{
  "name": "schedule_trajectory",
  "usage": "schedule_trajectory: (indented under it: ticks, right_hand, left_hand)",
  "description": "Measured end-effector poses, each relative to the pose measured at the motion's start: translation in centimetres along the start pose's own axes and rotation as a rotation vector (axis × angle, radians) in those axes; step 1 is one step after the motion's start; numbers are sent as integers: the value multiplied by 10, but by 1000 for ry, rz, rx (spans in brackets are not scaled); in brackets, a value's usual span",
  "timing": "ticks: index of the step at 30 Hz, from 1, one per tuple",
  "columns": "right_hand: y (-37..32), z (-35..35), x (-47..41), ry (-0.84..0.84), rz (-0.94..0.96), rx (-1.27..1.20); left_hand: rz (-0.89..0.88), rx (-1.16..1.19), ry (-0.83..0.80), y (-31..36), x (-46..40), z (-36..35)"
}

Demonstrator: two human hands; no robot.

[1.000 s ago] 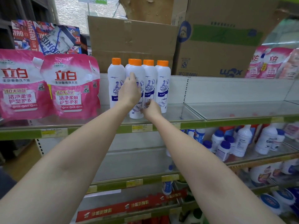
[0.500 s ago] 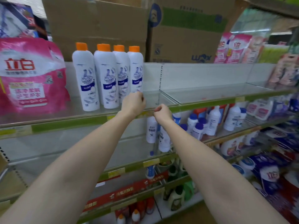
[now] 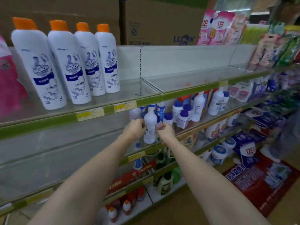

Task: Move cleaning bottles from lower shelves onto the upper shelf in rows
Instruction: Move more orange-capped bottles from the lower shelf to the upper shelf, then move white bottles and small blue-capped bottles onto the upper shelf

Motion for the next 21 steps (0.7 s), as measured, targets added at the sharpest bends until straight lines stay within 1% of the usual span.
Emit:
schedule_trajectory:
  ticks: [5, 8, 12, 15, 18, 21]
  right_hand:
    - [20, -5, -30, -76, -46, -26]
    - [31, -12, -52, -133, -66, -61]
    - [45, -23, -82, -218, -84, -64]
    - [52, -27, -106, -252, -76, -66]
    - [53, -31, -126, -320, -34, -50]
    - [51, -35, -145, -380, 0, -23]
  left_hand:
    - [100, 150, -16, -26, -24, -42]
    - [185, 233, 4, -38, -39, -62]
    - [289, 347, 17, -42, -55, -87]
    - [312, 417, 90, -37, -72, -97]
    - [385, 547, 162, -38, -88, -103]
    - [407, 567, 193, -44, -100, -112]
Point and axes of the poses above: each hand's wrist, its own x-axis away from the middle knuckle, its own z-axis out of the back of the hand, y = z × x, the point moved 1 cm from there along -x, towards the middle knuckle, and after that the axes turned 10 degrees about -z, right-handed, at the moved point
